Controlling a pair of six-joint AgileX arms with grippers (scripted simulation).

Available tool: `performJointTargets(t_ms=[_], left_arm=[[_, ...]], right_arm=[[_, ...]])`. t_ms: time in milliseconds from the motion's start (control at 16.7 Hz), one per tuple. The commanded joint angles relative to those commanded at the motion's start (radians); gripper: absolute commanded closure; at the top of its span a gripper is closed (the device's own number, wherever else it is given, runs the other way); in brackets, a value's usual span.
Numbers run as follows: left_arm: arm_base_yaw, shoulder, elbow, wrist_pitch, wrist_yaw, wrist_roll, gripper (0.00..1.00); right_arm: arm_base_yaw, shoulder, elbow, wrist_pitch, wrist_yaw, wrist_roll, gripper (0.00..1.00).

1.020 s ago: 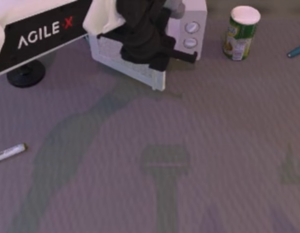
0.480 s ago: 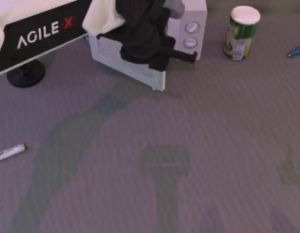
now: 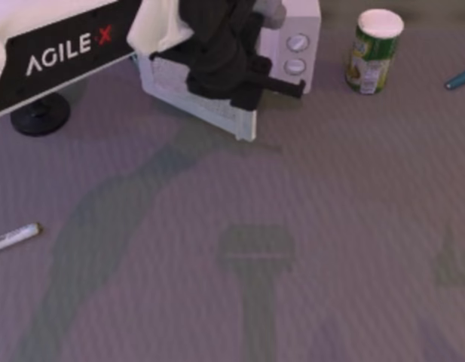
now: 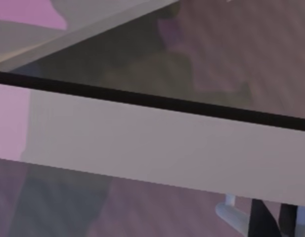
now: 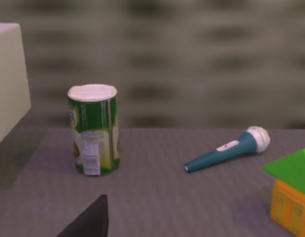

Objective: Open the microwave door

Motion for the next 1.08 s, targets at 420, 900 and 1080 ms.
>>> performJointTargets(t_ms=[420, 900, 1080], left_arm=[[-0.002, -0.008, -0.017, 0.006, 0.013, 0.011, 1.0], [0.034, -0.085, -0.124, 0.044, 0.076, 0.131, 1.0], [0.034, -0.085, -0.124, 0.044, 0.076, 0.131, 1.0]], right_arm=[[0.0, 0.0, 0.0, 0.0, 0.0, 0.0, 0.0], [0.0, 0.0, 0.0, 0.0, 0.0, 0.0, 0.0], [0.0, 0.0, 0.0, 0.0, 0.0, 0.0, 0.0]])
